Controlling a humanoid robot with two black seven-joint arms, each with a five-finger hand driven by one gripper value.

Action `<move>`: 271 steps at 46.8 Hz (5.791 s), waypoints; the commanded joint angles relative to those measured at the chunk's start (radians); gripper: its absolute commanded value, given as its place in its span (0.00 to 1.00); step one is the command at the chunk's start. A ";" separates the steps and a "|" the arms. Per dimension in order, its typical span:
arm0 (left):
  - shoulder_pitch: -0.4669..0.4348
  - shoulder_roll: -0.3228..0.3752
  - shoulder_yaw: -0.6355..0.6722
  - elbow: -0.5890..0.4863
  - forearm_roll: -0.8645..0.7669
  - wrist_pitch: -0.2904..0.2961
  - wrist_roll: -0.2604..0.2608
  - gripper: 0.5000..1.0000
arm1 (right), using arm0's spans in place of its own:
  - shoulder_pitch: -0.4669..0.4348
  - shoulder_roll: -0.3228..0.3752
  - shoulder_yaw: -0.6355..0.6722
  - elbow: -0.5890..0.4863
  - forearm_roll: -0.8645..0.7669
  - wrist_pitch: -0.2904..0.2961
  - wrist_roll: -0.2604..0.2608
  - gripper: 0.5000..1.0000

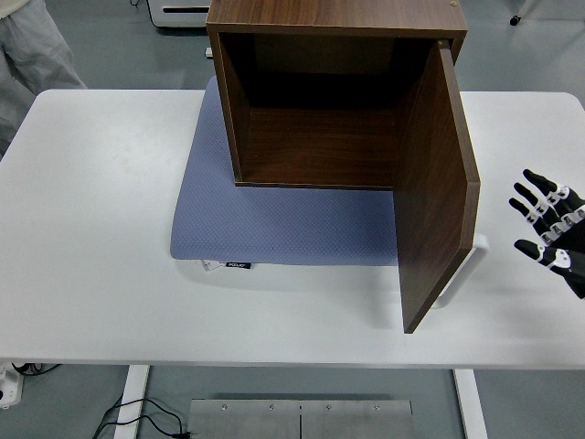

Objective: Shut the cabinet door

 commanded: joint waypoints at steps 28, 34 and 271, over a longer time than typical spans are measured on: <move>0.000 0.000 0.000 0.000 0.000 0.000 0.000 1.00 | -0.041 0.055 -0.118 0.082 -0.118 0.001 0.000 1.00; 0.000 0.000 0.000 0.000 0.000 0.000 0.000 1.00 | -0.034 0.077 -0.152 0.082 -0.133 -0.001 0.000 1.00; 0.000 0.000 0.000 0.000 0.000 0.000 0.000 1.00 | 0.818 0.437 -0.635 -0.498 -0.053 -0.024 -0.040 1.00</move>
